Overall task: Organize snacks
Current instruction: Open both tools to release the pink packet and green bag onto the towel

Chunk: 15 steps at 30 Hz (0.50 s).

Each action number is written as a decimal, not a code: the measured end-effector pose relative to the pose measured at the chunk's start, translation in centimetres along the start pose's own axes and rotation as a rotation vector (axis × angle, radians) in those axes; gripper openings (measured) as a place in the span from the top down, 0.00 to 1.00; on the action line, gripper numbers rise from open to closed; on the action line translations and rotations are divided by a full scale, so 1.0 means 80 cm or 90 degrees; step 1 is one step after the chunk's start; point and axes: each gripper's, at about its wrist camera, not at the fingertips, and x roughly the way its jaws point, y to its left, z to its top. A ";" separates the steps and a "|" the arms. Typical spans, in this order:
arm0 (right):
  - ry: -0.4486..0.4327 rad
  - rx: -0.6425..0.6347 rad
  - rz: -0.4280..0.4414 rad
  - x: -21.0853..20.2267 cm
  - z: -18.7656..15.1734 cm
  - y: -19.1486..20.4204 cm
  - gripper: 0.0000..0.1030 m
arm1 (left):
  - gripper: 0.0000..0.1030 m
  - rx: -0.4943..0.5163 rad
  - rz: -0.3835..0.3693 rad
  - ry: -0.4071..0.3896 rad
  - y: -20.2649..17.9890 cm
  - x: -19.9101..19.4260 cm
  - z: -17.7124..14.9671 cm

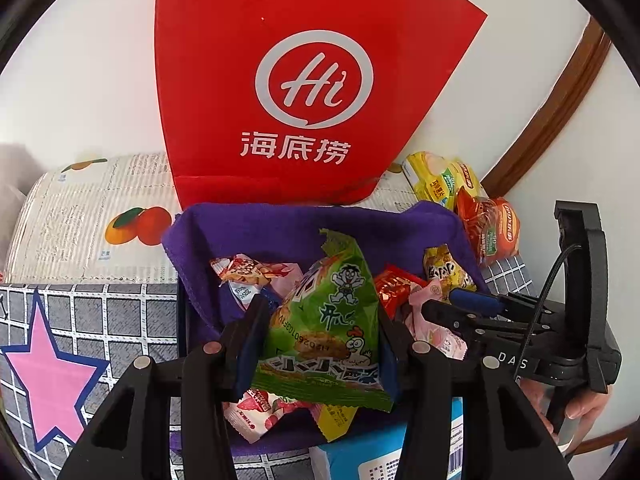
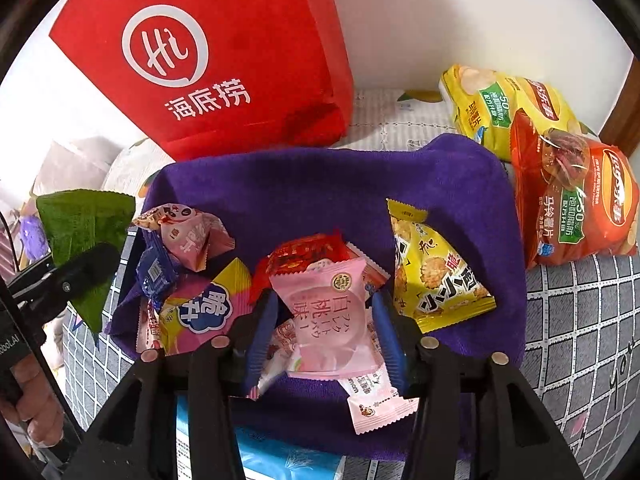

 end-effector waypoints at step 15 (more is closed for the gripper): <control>-0.078 0.023 0.001 -0.052 -0.001 -0.013 0.51 | 0.55 -0.007 -0.034 0.005 -0.007 0.008 -0.002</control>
